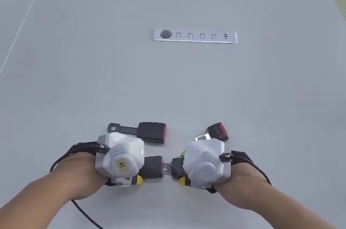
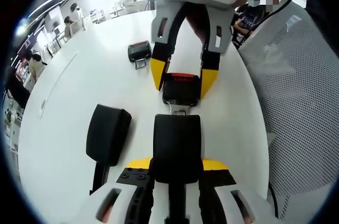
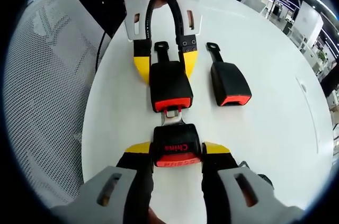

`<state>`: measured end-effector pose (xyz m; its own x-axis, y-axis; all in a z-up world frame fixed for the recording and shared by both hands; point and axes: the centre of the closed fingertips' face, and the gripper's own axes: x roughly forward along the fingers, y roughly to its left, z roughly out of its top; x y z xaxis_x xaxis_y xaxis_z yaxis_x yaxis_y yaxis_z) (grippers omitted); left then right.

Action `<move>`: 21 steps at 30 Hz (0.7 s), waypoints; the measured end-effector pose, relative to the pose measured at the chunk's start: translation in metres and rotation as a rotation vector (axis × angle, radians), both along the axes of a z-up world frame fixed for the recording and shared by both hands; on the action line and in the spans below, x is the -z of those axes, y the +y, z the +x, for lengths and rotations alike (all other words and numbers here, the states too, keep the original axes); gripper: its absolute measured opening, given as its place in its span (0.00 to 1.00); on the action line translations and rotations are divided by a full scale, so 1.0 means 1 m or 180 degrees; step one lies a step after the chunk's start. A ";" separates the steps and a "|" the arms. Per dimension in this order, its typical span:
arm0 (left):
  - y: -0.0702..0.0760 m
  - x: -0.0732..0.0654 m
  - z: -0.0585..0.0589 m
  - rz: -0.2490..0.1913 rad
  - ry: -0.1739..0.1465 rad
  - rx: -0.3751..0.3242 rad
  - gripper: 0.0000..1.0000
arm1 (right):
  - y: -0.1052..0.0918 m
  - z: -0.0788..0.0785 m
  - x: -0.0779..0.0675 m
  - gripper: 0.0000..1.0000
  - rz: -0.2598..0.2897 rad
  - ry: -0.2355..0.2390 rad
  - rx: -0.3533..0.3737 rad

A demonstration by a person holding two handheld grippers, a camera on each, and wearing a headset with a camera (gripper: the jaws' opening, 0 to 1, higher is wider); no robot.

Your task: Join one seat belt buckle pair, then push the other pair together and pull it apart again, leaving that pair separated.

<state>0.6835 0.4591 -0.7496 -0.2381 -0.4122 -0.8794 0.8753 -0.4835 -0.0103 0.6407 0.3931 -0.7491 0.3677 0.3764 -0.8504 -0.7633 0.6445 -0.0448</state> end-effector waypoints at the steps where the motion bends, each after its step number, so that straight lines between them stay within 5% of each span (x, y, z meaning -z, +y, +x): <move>1: 0.000 0.000 0.000 0.0003 -0.0003 -0.0002 0.32 | 0.000 0.000 0.000 0.33 0.0018 -0.0003 0.0007; 10: 0.000 0.000 0.000 0.0022 -0.0008 0.0000 0.32 | -0.009 -0.008 0.000 0.34 0.0081 -0.0035 0.0062; 21: 0.001 0.000 -0.001 0.0030 -0.0015 0.0002 0.33 | -0.044 -0.033 0.001 0.34 0.0014 -0.0027 0.0105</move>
<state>0.6828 0.4599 -0.7500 -0.2341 -0.4038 -0.8844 0.8750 -0.4840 -0.0107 0.6076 0.3487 -0.7497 0.3871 0.3679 -0.8455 -0.7413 0.6694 -0.0482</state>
